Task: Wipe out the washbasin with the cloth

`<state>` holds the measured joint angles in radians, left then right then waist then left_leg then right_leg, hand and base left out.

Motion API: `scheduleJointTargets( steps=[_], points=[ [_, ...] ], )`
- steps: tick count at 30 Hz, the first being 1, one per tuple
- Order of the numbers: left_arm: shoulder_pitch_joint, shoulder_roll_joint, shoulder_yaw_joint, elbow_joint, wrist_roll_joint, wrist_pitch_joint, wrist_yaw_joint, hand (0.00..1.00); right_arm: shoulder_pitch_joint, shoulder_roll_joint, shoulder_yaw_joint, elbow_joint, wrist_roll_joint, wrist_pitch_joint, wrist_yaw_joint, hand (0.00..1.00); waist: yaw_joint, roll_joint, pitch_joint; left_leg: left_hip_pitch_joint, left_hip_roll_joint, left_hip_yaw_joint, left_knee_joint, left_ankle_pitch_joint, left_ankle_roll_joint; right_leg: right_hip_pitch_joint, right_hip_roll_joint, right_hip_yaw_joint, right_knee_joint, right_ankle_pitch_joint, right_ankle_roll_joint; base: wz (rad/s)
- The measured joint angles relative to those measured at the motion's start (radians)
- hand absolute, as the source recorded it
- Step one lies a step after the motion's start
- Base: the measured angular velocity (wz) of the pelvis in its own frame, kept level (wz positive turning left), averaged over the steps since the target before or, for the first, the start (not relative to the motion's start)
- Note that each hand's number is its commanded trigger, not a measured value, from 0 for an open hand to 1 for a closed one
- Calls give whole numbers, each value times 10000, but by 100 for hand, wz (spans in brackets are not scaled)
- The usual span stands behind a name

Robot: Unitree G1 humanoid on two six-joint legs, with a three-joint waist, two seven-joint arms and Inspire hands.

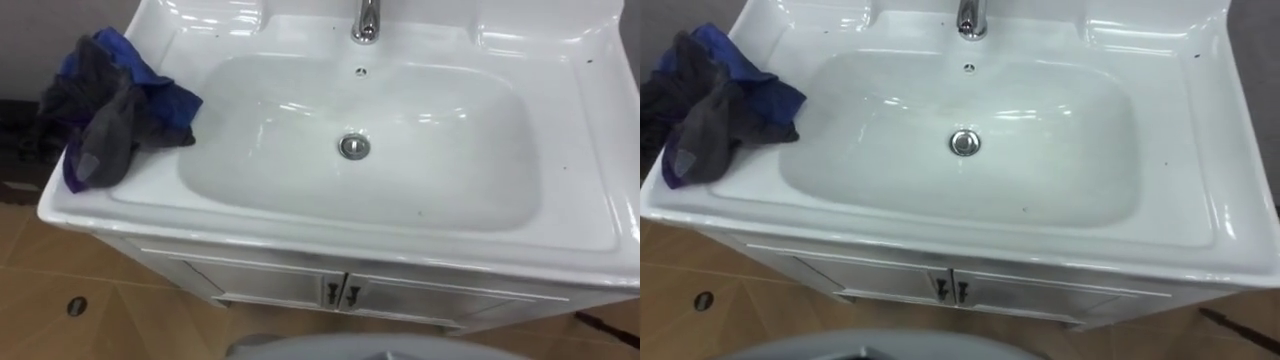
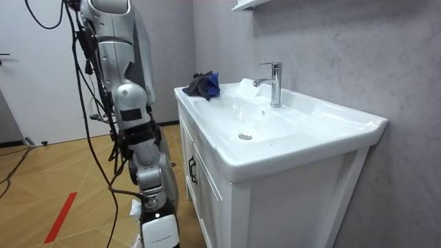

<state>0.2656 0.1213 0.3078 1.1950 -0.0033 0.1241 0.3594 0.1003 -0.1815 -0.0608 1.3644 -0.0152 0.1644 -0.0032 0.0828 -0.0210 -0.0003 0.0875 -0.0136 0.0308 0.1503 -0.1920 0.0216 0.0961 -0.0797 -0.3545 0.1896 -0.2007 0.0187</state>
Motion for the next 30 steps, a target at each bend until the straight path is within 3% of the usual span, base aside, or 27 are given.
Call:
scheduleJointTargets(
  steps=[8, 13, 19, 30],
  points=[
    [-186, -4, -329, -203, 380, 451, -957, 0, 45, 94, 0, -8, -254, 287, -2, 0, -179, -24, 9, 192, 9, 472, 19, -20, 31, 40, 63, 428, 10, 31, 35, -15],
    [-222, -14, -787, -378, 581, 574, -1383, 0, 37, 113, 4, -47, -283, 369, -77, 0, -278, -11, 21, 289, 21, 495, -6, -166, 72, 84, 137, 559, 1, 44, 55, -4],
    [-195, -8, -837, -381, 779, 879, -1725, 0, 114, 117, 25, -105, -309, 561, -80, 0, -288, -16, 24, 300, 16, 533, -6, -181, 95, 72, 119, 586, 3, 55, 73, 0],
    [-246, -17, -1137, -380, 862, 947, -1990, 0, 16, 173, 24, -374, -231, 548, -84, 0, -362, 7, 70, 547, 35, 737, -7, -302, 164, 247, 115, 784, -16, 66, 144, -5]
  ],
)
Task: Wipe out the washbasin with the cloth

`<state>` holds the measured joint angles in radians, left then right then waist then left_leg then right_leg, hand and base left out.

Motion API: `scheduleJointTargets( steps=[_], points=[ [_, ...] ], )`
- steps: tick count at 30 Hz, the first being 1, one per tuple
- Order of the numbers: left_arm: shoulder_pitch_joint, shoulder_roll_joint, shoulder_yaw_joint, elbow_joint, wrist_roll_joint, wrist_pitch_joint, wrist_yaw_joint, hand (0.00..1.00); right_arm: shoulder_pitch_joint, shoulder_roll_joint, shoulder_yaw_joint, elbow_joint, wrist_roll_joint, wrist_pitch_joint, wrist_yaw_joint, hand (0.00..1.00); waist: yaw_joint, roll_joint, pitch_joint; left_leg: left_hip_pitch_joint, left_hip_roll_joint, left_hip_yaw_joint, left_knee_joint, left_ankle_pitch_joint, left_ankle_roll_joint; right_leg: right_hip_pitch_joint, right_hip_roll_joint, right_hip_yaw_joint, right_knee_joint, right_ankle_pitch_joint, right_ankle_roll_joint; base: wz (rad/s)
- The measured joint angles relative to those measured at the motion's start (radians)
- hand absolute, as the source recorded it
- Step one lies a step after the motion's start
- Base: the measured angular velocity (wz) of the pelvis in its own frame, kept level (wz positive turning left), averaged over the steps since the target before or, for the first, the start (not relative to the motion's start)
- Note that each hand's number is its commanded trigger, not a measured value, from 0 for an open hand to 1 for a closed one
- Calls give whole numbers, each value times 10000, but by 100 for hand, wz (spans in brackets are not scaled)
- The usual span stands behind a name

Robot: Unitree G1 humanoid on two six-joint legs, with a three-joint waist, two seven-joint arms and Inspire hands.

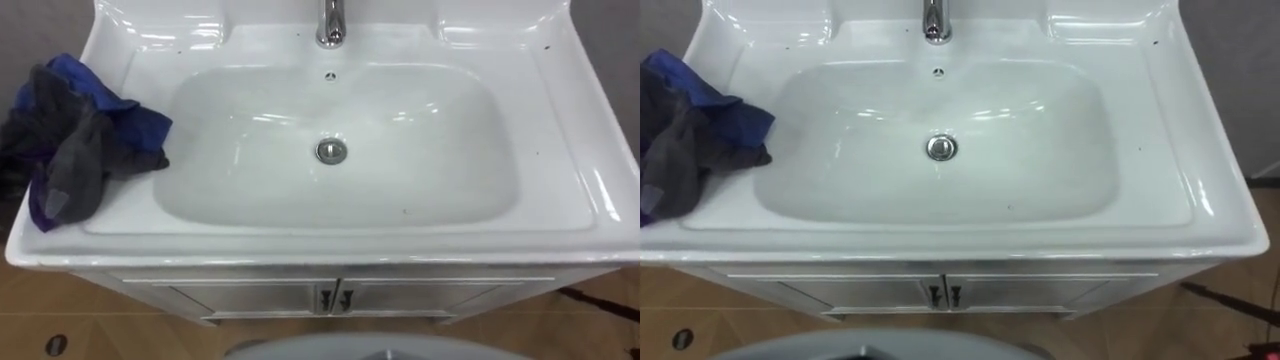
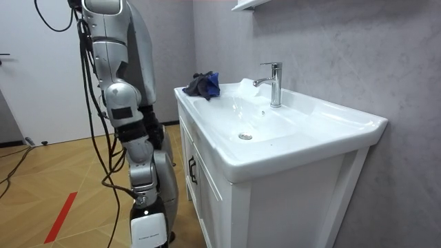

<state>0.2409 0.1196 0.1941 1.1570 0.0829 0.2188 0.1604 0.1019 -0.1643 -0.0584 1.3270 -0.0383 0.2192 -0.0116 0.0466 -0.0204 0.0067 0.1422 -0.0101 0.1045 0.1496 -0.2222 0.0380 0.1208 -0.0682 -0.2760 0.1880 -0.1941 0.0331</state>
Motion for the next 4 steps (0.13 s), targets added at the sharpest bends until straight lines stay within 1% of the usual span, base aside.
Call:
scheduleJointTargets(
  steps=[2, 4],
  points=[
    [43, 9, -130, 2, 0, 2, -54, 0, -29, 10, 0, -1, 1, -3, -3, 0, -105, 3, 13, 59, 9, 0, -19, -33, 25, 46, -4, 14, -3, 5, 18, 0],
    [38, 60, -418, -2, 1, 7, -170, 0, -33, 28, -1, -26, 46, -17, -71, 0, -192, 3, 13, 60, 7, 14, -55, -41, 36, 17, -6, 42, -9, 19, 40, -4]
  ],
)
